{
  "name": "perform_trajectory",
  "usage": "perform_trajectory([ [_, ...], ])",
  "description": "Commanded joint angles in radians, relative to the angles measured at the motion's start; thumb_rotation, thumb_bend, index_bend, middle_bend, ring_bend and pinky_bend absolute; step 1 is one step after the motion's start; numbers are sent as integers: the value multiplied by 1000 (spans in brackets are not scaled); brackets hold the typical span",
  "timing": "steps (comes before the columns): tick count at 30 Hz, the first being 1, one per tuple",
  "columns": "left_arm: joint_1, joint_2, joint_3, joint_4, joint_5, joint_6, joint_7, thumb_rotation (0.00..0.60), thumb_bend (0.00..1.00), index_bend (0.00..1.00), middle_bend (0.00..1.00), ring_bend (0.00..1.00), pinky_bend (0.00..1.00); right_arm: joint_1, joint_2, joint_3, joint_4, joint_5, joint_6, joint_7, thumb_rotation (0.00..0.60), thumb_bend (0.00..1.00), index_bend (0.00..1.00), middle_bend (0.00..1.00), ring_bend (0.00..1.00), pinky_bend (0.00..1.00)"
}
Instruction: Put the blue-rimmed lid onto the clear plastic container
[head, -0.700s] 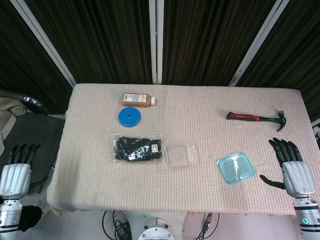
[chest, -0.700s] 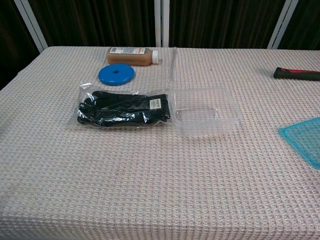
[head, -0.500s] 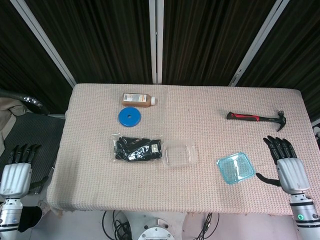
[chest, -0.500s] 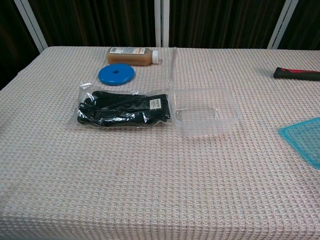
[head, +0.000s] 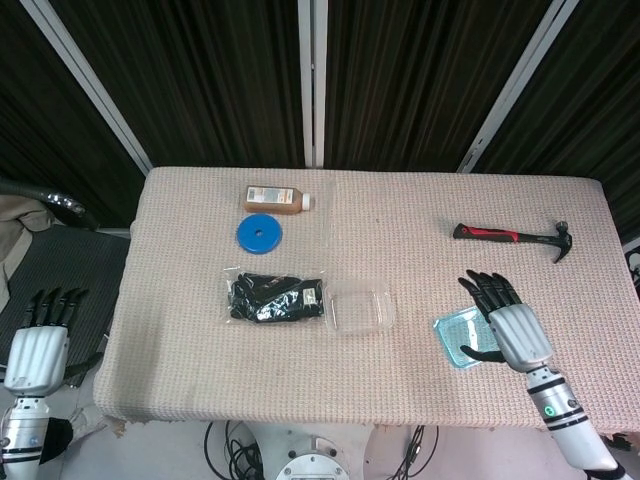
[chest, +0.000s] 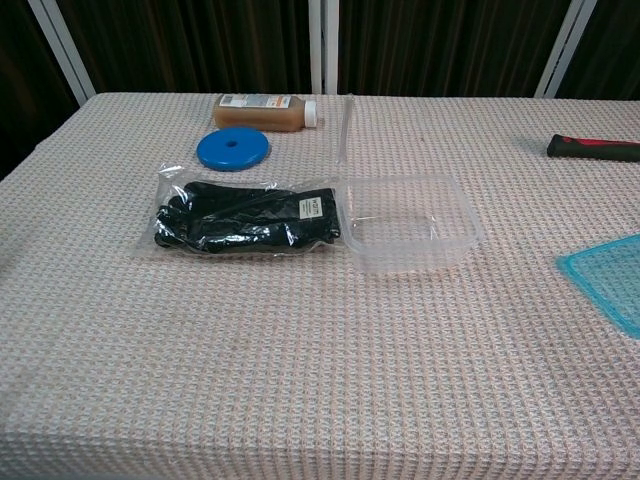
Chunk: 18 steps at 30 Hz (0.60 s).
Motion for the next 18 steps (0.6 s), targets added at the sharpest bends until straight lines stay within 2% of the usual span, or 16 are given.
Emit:
perform_trajectory([
  [1,-1,0,-2,0,0,1,0,600,32,142,116,45,0,108,-102,15,47,4,-136,-16,600,20,0,0,0,0],
  [8,-1,6,-3,1,0,-1,-6,600,32,142,116,46,0,251,-279,79,173,49,-260,-16,600,8,0,0,0,0],
  [14,1,2,-4,7,-10,-6,-13,600,32,142,116,46,0,328,-356,111,266,113,-336,-39,600,2,0,0,0,0],
  [18,0,0,-5,11,-13,-9,-17,600,32,142,116,46,0,360,-373,130,305,153,-361,-54,600,3,0,0,0,0],
])
